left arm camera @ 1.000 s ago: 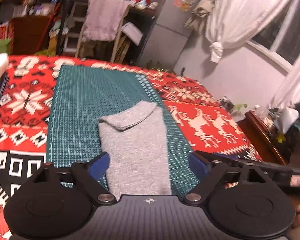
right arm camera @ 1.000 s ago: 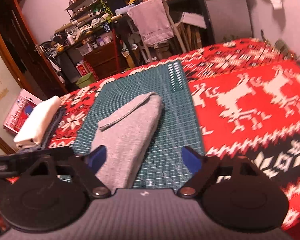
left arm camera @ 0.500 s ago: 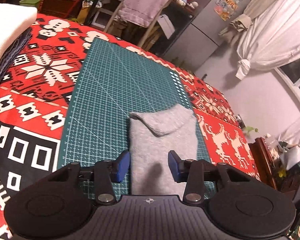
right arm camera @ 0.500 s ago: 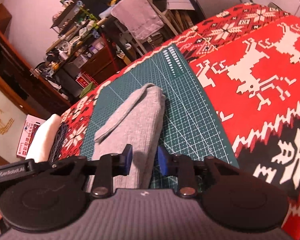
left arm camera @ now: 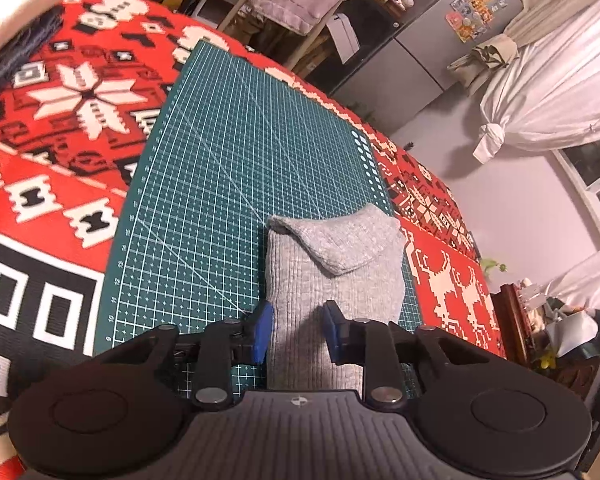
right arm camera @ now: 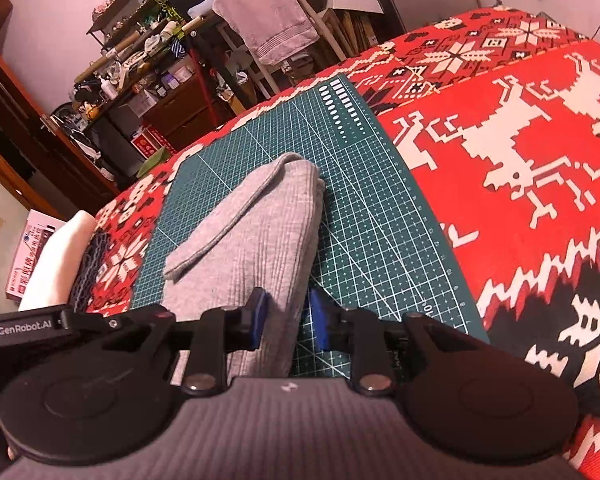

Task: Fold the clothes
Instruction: 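Close both grippers on the end of the folded grey shirt, then lift the folded grey shirt with both grippers and carry it toward the clothes stack, then lower the grey shirt onto the white cloth and jeans stack with both grippers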

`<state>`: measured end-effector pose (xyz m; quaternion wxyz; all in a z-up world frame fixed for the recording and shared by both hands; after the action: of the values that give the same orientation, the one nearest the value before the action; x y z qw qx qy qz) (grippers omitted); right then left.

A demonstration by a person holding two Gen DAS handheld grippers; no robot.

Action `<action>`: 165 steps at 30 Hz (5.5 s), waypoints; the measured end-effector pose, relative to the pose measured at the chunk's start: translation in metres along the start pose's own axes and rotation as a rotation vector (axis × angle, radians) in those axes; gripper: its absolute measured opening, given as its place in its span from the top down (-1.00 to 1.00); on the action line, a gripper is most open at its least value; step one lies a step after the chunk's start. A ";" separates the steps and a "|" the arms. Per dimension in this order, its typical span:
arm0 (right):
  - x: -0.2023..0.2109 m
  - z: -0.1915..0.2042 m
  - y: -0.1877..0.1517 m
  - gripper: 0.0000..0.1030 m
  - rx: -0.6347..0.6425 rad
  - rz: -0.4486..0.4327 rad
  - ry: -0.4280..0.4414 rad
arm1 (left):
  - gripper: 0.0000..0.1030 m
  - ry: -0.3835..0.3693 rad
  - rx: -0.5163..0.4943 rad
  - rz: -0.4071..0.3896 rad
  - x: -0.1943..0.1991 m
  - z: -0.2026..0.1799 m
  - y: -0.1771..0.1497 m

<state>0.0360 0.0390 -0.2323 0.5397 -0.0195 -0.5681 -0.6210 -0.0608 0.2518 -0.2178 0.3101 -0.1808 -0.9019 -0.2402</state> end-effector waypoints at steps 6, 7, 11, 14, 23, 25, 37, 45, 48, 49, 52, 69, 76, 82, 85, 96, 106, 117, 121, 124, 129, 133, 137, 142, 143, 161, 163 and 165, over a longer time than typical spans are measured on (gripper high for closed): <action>-0.002 0.003 0.001 0.52 0.010 -0.003 -0.016 | 0.51 -0.031 0.045 0.001 -0.003 0.007 -0.001; -0.003 0.004 0.001 0.56 0.008 -0.003 -0.015 | 0.52 -0.037 0.054 0.001 -0.003 0.008 -0.001; -0.004 0.005 0.000 0.70 -0.003 -0.007 -0.002 | 0.65 -0.051 0.067 -0.011 -0.003 0.011 -0.003; -0.001 0.011 0.001 0.81 0.024 -0.018 -0.016 | 0.75 -0.059 0.071 -0.031 0.001 0.010 -0.005; 0.021 0.045 0.029 0.83 0.101 -0.094 0.004 | 0.81 -0.122 0.079 -0.139 0.038 0.004 0.012; 0.026 0.062 0.042 0.83 0.126 -0.117 0.023 | 0.81 -0.142 0.085 -0.175 0.054 0.004 0.022; 0.004 0.217 0.119 0.83 0.212 -0.186 0.228 | 0.81 -0.113 0.079 -0.404 0.181 0.026 0.127; -0.059 0.322 0.131 0.83 0.197 -0.137 0.351 | 0.81 -0.006 0.093 -0.504 0.235 0.079 0.190; -0.084 0.351 0.127 0.83 0.205 -0.118 0.368 | 0.81 0.031 0.102 -0.518 0.241 0.099 0.205; -0.093 0.357 0.126 0.83 0.205 -0.109 0.369 | 0.82 0.039 0.107 -0.519 0.240 0.106 0.209; -0.120 0.365 0.126 0.83 0.208 -0.083 0.361 | 0.81 0.065 0.121 -0.513 0.234 0.122 0.220; -0.198 0.341 0.115 0.55 0.145 -0.003 0.384 | 0.74 0.084 0.203 -0.431 0.202 0.180 0.235; -0.214 0.310 0.156 0.06 -0.021 -0.013 0.406 | 0.39 0.077 0.205 -0.450 0.218 0.178 0.242; -0.260 0.297 0.182 -0.18 -0.159 0.043 0.446 | 0.08 0.044 0.216 -0.452 0.221 0.176 0.272; -0.283 0.298 0.185 -0.26 -0.190 0.085 0.450 | 0.11 0.026 0.254 -0.404 0.206 0.183 0.288; -0.306 0.322 0.183 0.68 -0.072 0.082 0.458 | 0.87 -0.010 0.306 -0.354 0.178 0.196 0.301; -0.309 0.315 0.176 0.15 -0.072 -0.003 0.471 | 0.55 0.020 0.246 -0.414 0.173 0.204 0.300; -0.249 0.297 0.155 0.46 -0.167 0.039 0.552 | 0.26 0.000 0.239 -0.425 0.213 0.199 0.266; -0.244 0.298 0.135 0.47 -0.223 0.072 0.613 | 0.27 0.023 0.195 -0.433 0.224 0.186 0.244; -0.249 0.301 0.129 0.47 -0.223 0.095 0.605 | 0.28 0.051 0.128 -0.438 0.229 0.171 0.234; -0.246 0.298 0.119 0.48 -0.239 0.109 0.627 | 0.42 0.107 0.011 -0.377 0.219 0.154 0.225; -0.243 0.297 0.110 0.57 -0.236 0.117 0.650 | 0.44 0.166 -0.047 -0.331 0.205 0.154 0.219; -0.232 0.301 0.110 0.89 -0.173 0.081 0.643 | 0.44 0.219 -0.088 -0.328 0.201 0.157 0.214; -0.227 0.291 0.105 0.80 -0.224 0.089 0.649 | 0.46 0.240 -0.082 -0.317 0.198 0.166 0.214; -0.227 0.291 0.103 0.78 -0.224 0.099 0.652 | 0.47 0.241 -0.077 -0.323 0.200 0.167 0.215; -0.209 0.294 0.064 0.73 -0.231 0.151 0.726 | 0.67 0.246 -0.127 -0.326 0.209 0.151 0.197; -0.208 0.298 0.057 0.73 -0.212 0.165 0.734 | 0.68 0.235 -0.125 -0.337 0.216 0.149 0.194; -0.203 0.301 0.054 0.85 -0.177 0.160 0.722 | 0.68 0.221 -0.150 -0.339 0.219 0.143 0.188</action>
<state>-0.0190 0.4012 -0.2184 0.7482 0.1096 -0.2823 -0.5903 -0.2019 0.5231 -0.1146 0.3479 -0.0217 -0.8595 -0.3739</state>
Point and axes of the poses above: each gripper's, at about its wrist camera, not at the fingertips, and x roughly against the way its jaws point, z to its left, y to its top, the point moved 5 cm from there along -x, roughly the way its jaws point, and after that the axes turned 12 degrees about x, right-handed, at the moved point
